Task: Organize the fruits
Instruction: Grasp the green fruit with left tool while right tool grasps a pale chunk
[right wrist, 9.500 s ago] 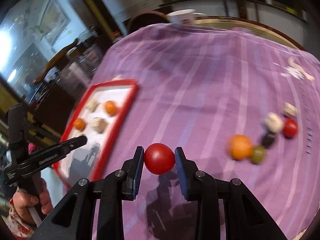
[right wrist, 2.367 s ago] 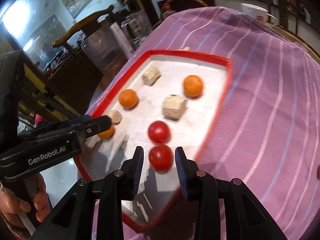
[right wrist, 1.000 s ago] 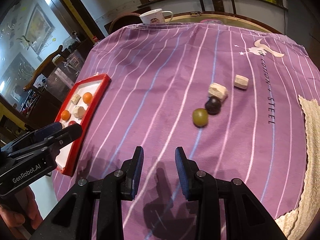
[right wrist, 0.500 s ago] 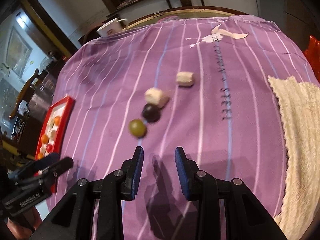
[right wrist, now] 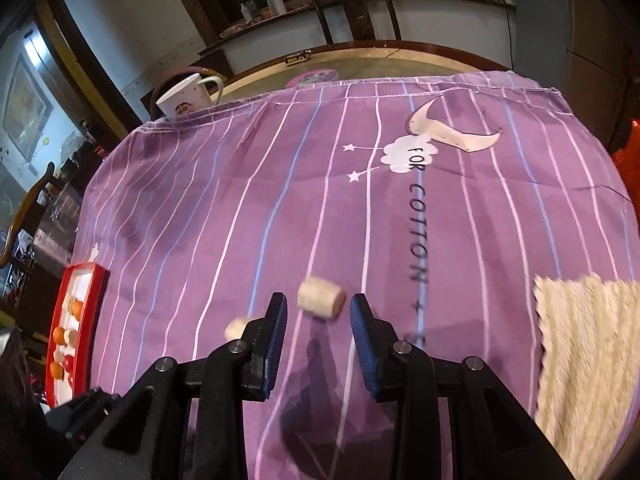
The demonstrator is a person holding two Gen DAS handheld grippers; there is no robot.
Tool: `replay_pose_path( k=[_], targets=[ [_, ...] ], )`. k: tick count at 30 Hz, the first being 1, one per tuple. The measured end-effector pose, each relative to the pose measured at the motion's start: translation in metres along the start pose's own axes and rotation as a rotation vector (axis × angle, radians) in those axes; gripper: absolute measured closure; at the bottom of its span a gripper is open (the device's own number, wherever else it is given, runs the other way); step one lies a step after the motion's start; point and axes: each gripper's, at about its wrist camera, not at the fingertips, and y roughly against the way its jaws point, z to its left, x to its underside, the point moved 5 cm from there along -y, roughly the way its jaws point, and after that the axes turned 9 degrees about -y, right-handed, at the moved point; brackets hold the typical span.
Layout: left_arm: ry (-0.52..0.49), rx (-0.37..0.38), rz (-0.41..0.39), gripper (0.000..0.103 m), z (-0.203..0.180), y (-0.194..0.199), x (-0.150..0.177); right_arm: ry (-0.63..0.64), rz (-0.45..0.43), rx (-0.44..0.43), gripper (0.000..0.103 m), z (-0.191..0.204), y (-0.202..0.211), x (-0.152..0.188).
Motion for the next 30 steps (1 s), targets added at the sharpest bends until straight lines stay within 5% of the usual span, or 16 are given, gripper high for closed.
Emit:
replay_pose_path(
  k=[6,11,15,30],
  targets=[
    [-0.001,0.011,-0.003,0.046,0.001,-0.012,-0.008,0.012,0.036,0.007,0.066,0.001,-0.03,-0.003],
    [-0.014,0.026,-0.005,0.079,-0.004,-0.015,-0.009,0.044,0.059,0.0,0.067,0.011,-0.038,0.0],
    [-0.04,-0.003,-0.007,0.08,-0.009,-0.012,-0.005,0.088,0.079,-0.014,0.078,0.019,-0.041,0.011],
    [0.172,-0.012,-0.091,0.08,0.055,0.056,0.023,0.127,0.016,-0.054,0.078,0.047,0.007,0.029]
  ],
)
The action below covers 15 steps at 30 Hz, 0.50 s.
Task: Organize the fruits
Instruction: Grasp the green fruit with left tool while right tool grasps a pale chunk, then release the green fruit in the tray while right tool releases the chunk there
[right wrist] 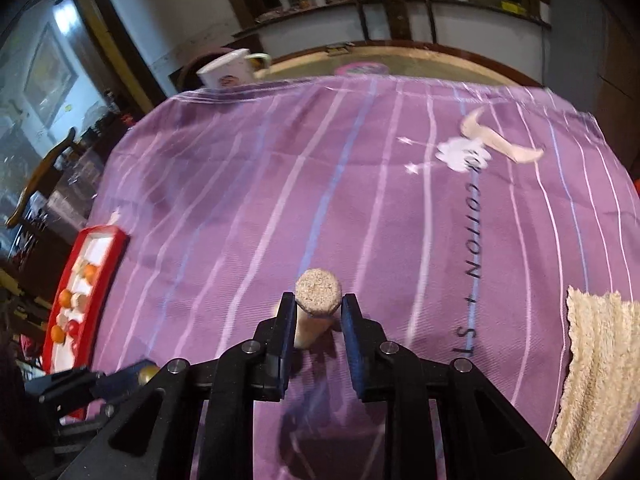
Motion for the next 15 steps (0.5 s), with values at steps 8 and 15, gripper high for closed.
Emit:
replay_pose_path(
  k=[8,15],
  targets=[
    [0.085,-0.119,-0.035,0.08,0.072,0.048,0.022,0.114,0.046,-0.111,0.078,0.086,0.005,0.032],
    [0.229,-0.277,-0.036,0.08,0.173,0.1,0.072,0.216,0.122,-0.213,0.078,0.182,-0.006,0.078]
  ],
)
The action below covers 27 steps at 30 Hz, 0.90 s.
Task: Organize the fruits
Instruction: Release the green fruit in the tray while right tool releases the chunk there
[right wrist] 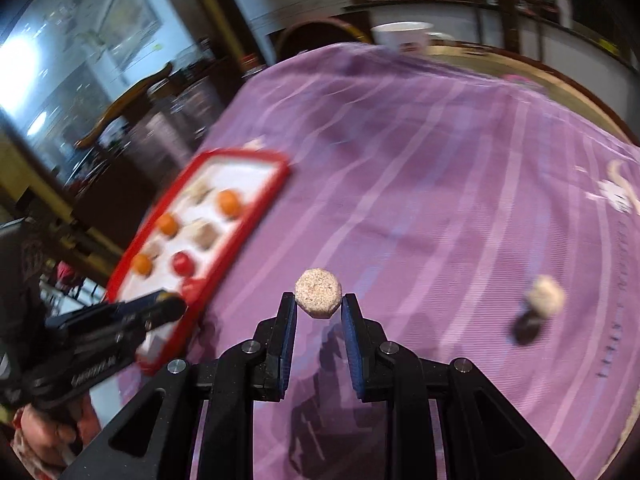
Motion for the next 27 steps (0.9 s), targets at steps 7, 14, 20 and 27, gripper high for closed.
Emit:
replay_pose_path(
  k=[7,14,20,27],
  targets=[
    [0.075,-0.12,0.015,0.08,0.09,0.01,0.019,0.072,0.085,-0.083,0.078,0.089,-0.045,0.019],
    [0.1,-0.119,0.039,0.079,0.127,-0.001,0.022,0.148,0.146,-0.092,0.078,0.152,-0.088,0.033],
    [0.13,-0.101,0.054,0.079,0.136,-0.004,0.022,0.182,0.184,-0.067,0.077,0.175,-0.118,0.046],
    [0.202,-0.067,0.016,0.052,0.15,0.015,0.016,0.212,0.193,-0.059,0.076,0.191,-0.131,0.05]
  ],
)
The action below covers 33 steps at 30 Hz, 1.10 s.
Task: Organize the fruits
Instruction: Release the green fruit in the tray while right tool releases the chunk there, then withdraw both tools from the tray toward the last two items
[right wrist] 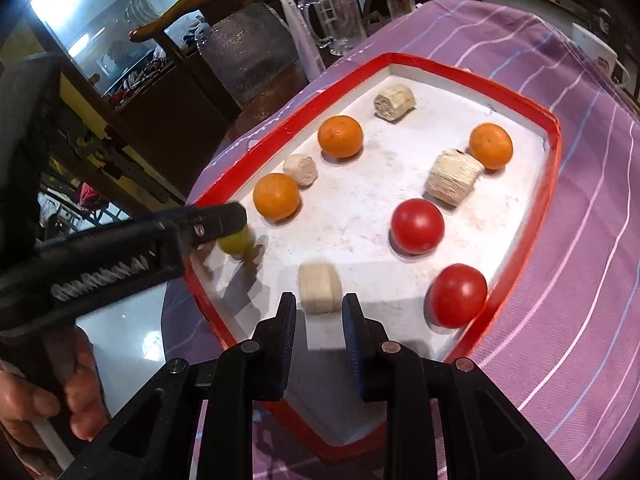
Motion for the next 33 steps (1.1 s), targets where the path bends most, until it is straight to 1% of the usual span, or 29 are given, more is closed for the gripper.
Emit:
replay_pose_path(
  k=[3,7,10,15,20,22,24,25,26,28,33],
  targets=[
    [0.015,0.009,-0.004,0.051,0.002,0.006,-0.003,0.008,-0.01,0.017,0.076,0.001,0.004,-0.003],
    [0.004,0.005,-0.023,0.05,-0.006,0.018,-0.004,0.004,-0.034,0.021,0.076,-0.006,0.021,-0.003],
    [-0.013,-0.005,-0.035,0.044,-0.016,0.024,-0.003,-0.028,-0.057,0.024,0.075,-0.017,0.035,0.0],
    [-0.053,-0.027,-0.035,0.044,-0.04,0.028,0.002,-0.1,-0.084,0.016,0.075,-0.044,0.062,0.011],
    [-0.147,-0.059,-0.045,0.044,-0.086,0.036,0.005,-0.147,-0.101,0.03,0.075,-0.075,0.086,0.027],
    [-0.201,-0.077,-0.06,0.044,-0.109,0.042,0.005,-0.176,-0.112,0.04,0.075,-0.094,0.099,0.035],
    [-0.254,-0.093,-0.082,0.041,-0.133,0.049,0.004,-0.205,-0.124,0.051,0.075,-0.11,0.11,0.042],
    [-0.281,-0.099,-0.097,0.037,-0.146,0.053,0.005,-0.221,-0.13,0.058,0.075,-0.119,0.116,0.046],
    [-0.301,-0.103,-0.109,0.034,-0.156,0.056,0.005,-0.237,-0.138,0.064,0.075,-0.128,0.122,0.049],
    [-0.346,-0.107,-0.132,0.033,-0.18,0.062,0.004,-0.268,-0.154,0.078,0.075,-0.147,0.136,0.056],
    [-0.416,-0.098,-0.158,0.033,-0.224,0.07,0.005,-0.347,-0.199,0.116,0.075,-0.192,0.172,0.073]
  ],
)
